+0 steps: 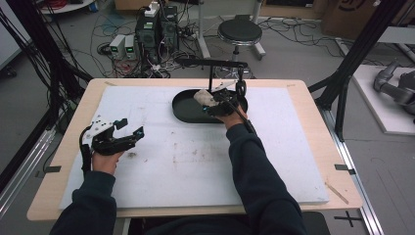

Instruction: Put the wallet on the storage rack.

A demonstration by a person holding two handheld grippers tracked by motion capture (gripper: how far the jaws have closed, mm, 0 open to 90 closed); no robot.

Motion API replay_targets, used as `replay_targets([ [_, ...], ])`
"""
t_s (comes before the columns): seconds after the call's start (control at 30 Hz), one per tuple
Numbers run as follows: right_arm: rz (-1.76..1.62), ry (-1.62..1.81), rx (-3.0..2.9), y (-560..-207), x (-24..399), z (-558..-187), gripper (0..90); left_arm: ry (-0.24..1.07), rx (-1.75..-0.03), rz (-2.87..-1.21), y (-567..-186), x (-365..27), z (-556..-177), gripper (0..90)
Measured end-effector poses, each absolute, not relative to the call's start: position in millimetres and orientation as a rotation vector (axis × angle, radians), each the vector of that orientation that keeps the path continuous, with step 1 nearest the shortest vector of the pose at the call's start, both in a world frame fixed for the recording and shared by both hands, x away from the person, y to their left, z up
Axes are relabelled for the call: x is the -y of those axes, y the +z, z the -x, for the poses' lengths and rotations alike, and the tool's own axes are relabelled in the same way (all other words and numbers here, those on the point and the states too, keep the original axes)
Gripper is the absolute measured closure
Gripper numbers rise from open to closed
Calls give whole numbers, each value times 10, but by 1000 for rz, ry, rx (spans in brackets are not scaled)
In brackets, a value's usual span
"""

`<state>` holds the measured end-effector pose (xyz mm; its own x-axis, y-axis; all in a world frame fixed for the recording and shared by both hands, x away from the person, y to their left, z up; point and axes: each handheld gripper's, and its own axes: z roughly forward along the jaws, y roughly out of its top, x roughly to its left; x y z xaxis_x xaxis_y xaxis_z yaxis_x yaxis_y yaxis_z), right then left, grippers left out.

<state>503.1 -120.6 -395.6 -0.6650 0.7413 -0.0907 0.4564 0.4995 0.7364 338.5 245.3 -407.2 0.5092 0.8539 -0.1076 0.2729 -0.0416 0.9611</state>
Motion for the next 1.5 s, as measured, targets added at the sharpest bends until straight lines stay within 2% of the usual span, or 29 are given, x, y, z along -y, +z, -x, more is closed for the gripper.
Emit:
replay_targets([
  [0.3, -1101, 855, -2351, -4267, 1195, -5255, 374, 622, -992, -1593, -4074, -2455, -3385, 242],
  [0.43, -1163, 862, -2313, -4316, 1202, -5272, 335, 622, -988, -1596, -4075, -2446, -3384, 242],
  [0.67, -1090, 978, -2286, -3968, 1386, -5086, 319, 621, -985, -1601, -4078, -2450, -3388, 242],
  [0.83, -1062, 1106, -2288, -3698, 1810, -4785, 280, 618, -989, -1595, -4077, -2451, -3390, 243],
  [1.03, -1005, 1163, -2225, -3552, 2401, -4307, 221, 632, -989, -1588, -4062, -2444, -3391, 243],
  [1.27, -964, 1132, -2146, -3700, 2950, -3775, 200, 642, -979, -1582, -4028, -2415, -3401, 244],
  [1.5, -1067, 1104, -2105, -3908, 3284, -3429, 200, 647, -976, -1570, -4016, -2430, -3386, 243],
])
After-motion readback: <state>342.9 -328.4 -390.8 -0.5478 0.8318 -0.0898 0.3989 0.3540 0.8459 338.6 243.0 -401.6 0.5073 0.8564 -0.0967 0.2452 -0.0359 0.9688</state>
